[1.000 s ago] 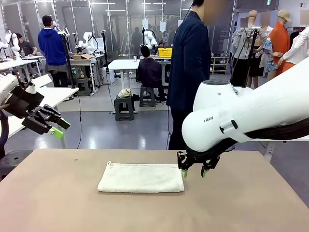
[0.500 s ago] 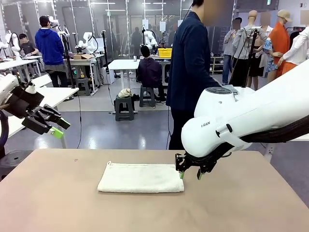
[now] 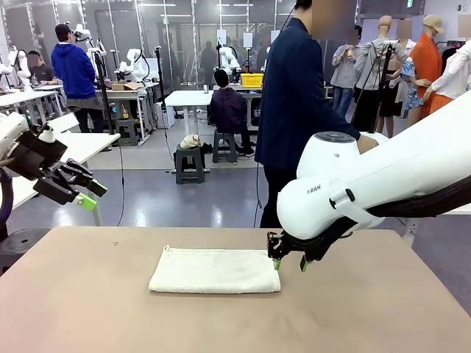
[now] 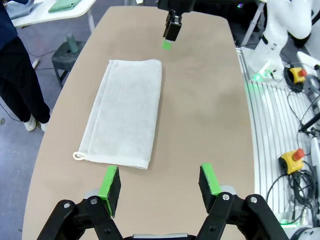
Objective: Fold the towels and place them in the basket.
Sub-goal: When a person lays out a Towel with hook on the table, fold it in half twice.
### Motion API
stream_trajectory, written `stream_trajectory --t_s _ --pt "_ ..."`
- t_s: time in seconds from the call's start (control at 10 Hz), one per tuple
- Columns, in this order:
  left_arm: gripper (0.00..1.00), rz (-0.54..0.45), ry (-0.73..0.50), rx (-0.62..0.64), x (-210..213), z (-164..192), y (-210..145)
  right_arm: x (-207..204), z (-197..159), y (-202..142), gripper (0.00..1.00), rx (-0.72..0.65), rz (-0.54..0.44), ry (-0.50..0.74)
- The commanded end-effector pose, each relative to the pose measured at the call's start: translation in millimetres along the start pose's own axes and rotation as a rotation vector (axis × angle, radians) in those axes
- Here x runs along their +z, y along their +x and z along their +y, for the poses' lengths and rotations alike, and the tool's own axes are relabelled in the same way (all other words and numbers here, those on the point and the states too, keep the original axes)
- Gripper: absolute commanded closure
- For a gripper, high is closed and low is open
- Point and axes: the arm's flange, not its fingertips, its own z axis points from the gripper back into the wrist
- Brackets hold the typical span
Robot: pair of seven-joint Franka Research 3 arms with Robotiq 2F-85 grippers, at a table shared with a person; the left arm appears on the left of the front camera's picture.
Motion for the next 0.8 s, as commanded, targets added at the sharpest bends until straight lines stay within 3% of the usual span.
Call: stream_trajectory --t_s 0.0,0.7 --pt "0.2 0.012 0.001 0.003 2 -1 3 -28 8 6 0.33 -0.049 -0.056 0.02" --pt "0.2 0.012 0.001 0.003 2 -1 3 -71 19 23 0.33 -0.087 -0.095 0.001"
